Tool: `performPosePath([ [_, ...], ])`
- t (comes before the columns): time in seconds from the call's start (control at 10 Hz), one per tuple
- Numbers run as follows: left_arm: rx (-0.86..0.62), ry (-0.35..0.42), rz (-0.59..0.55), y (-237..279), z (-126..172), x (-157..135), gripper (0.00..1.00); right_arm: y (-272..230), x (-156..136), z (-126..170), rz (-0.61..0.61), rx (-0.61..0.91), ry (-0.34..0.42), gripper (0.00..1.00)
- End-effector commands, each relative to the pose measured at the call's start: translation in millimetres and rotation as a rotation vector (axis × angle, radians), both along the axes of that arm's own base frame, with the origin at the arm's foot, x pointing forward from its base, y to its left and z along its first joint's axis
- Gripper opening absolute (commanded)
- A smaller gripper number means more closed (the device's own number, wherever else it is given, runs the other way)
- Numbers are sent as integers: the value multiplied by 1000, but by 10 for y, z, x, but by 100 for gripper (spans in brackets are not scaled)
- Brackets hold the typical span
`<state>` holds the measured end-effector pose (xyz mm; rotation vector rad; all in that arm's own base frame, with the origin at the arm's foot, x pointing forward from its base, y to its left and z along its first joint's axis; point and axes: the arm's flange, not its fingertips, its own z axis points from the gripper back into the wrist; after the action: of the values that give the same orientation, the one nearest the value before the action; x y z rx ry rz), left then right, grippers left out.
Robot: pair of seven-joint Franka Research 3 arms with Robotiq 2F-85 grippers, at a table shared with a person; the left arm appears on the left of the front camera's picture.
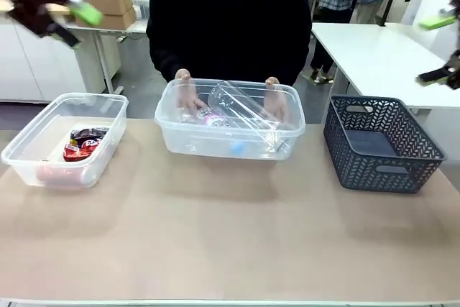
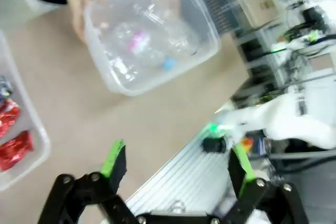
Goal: Sort the waste into each basket.
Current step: Release the Organizing box you were holding.
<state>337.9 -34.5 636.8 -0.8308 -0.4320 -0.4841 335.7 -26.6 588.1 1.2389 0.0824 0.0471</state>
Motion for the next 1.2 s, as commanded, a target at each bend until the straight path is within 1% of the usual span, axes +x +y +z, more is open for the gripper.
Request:
performPosePath([
  [0.0,-425,51,17,707,-442,198,100,-244,343,-228,-222,329,240,100],
  [0.1,-525,90,56,868,-617,233,100,-331,403,-355,-269,381,294,100],
  [0.2,-177,4,21,520,-202,16,100,-270,80,-120,-56,127,88,100],
  [1.1,-177,4,21,520,-202,16,100,-270,80,-120,-56,127,88,100],
])
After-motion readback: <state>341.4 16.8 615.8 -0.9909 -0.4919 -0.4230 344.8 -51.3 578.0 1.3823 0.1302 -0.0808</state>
